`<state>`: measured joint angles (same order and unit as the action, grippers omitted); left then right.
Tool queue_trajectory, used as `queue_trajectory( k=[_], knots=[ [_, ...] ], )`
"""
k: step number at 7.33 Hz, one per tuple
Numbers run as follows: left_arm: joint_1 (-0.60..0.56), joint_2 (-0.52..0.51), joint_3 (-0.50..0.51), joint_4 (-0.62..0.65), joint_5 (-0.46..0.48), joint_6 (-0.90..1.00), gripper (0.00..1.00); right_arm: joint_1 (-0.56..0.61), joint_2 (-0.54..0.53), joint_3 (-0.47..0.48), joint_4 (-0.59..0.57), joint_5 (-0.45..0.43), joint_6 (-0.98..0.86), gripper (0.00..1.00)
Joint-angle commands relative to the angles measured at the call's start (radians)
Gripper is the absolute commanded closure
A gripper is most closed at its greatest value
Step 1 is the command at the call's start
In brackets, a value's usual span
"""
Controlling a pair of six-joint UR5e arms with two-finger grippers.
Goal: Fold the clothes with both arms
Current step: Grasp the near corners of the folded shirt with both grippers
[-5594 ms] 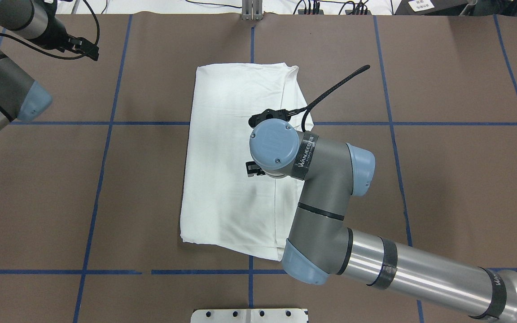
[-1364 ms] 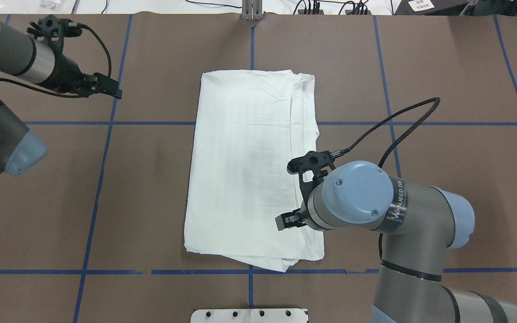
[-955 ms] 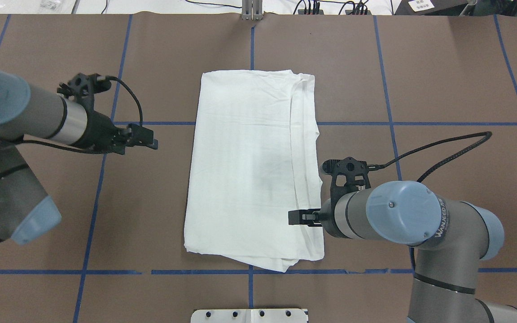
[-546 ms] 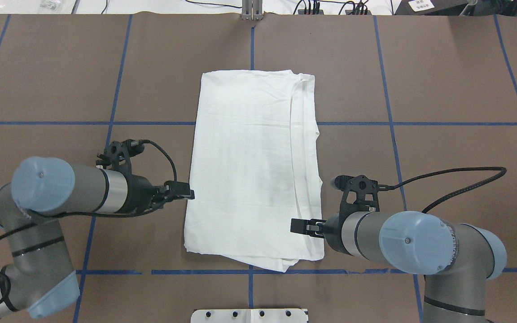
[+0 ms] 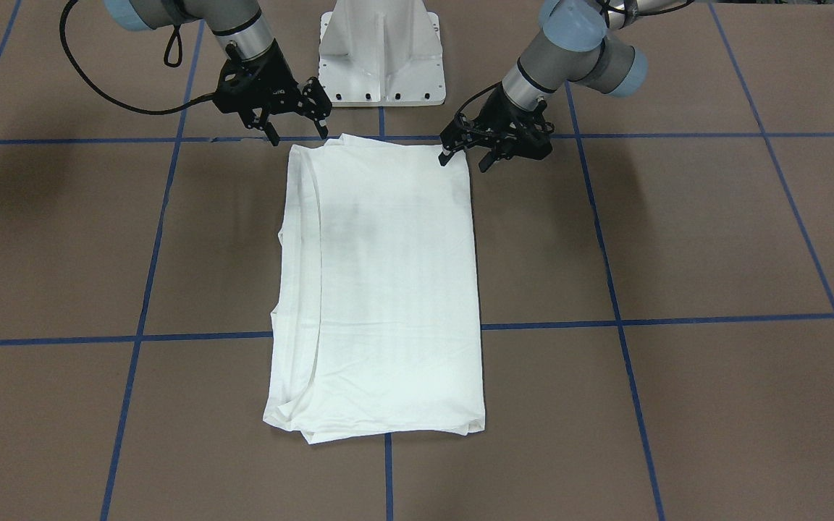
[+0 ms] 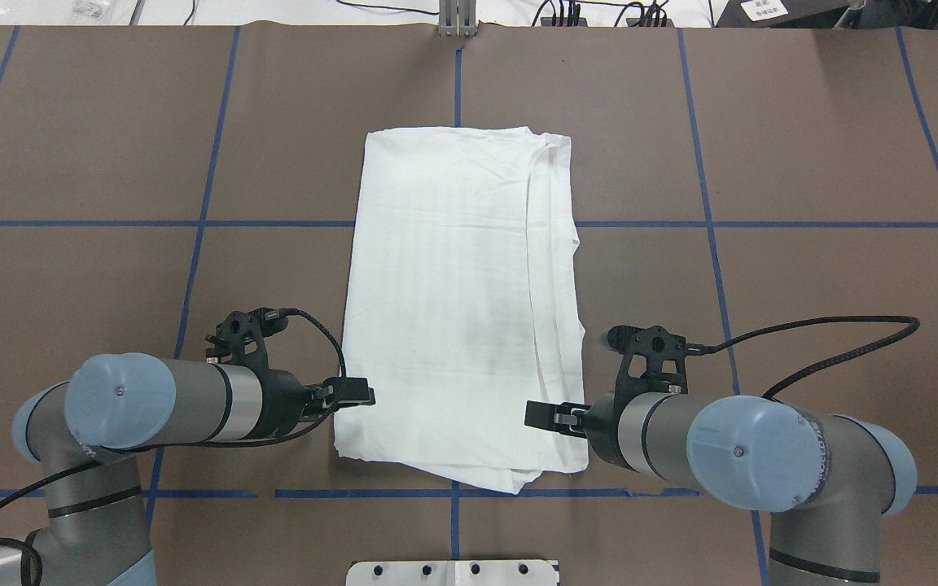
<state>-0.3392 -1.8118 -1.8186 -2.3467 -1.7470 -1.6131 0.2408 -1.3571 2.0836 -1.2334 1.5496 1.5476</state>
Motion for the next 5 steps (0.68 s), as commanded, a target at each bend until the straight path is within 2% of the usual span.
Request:
queue_trajectory(
  k=[1,5],
  knots=[
    [0.014,-0.001,0.004,0.001,0.001,-0.001,0.02,-0.005,0.001,0.001,0.0,-0.002,0.0,0.0],
    [0.04,-0.004,0.024,0.003,0.003,-0.001,0.07,-0.009,0.001,0.001,0.0,-0.003,0.0,0.0]
  ],
)
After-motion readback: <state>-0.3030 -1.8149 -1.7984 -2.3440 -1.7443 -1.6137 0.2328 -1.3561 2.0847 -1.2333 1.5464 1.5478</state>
